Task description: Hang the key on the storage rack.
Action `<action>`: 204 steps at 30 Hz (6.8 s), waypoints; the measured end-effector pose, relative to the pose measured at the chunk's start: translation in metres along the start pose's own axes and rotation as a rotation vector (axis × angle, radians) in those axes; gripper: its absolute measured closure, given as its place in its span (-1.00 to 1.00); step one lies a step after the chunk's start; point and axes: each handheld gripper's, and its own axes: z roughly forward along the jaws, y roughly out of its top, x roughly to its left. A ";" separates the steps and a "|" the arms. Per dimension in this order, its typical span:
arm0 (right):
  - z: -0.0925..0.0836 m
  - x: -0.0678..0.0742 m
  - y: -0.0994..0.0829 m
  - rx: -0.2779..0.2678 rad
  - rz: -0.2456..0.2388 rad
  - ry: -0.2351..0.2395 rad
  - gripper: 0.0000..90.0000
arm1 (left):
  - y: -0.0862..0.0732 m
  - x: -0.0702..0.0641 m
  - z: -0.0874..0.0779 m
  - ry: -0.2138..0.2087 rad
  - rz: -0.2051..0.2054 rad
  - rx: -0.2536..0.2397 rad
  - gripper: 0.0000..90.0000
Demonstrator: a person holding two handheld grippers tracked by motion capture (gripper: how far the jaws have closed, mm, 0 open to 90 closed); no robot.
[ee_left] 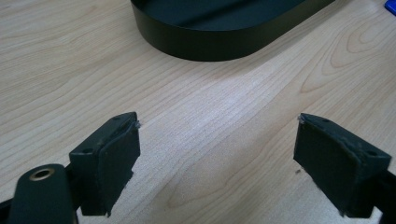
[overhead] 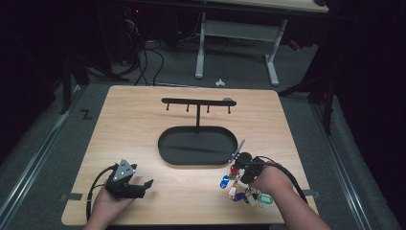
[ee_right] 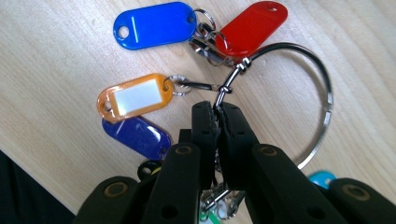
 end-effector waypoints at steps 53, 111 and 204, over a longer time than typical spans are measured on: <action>-0.117 -0.030 -0.019 -0.083 0.129 -0.055 0.94 | 0.000 -0.002 0.001 -0.015 0.014 0.002 -0.66; -0.189 -0.052 0.081 -0.159 0.113 -0.079 0.94 | -0.008 0.003 -0.003 -0.022 -0.028 -0.006 -0.66; 0.032 0.001 -0.063 -0.745 0.362 -0.145 -0.25 | -0.014 -0.006 -0.006 0.043 -0.017 -0.031 -0.66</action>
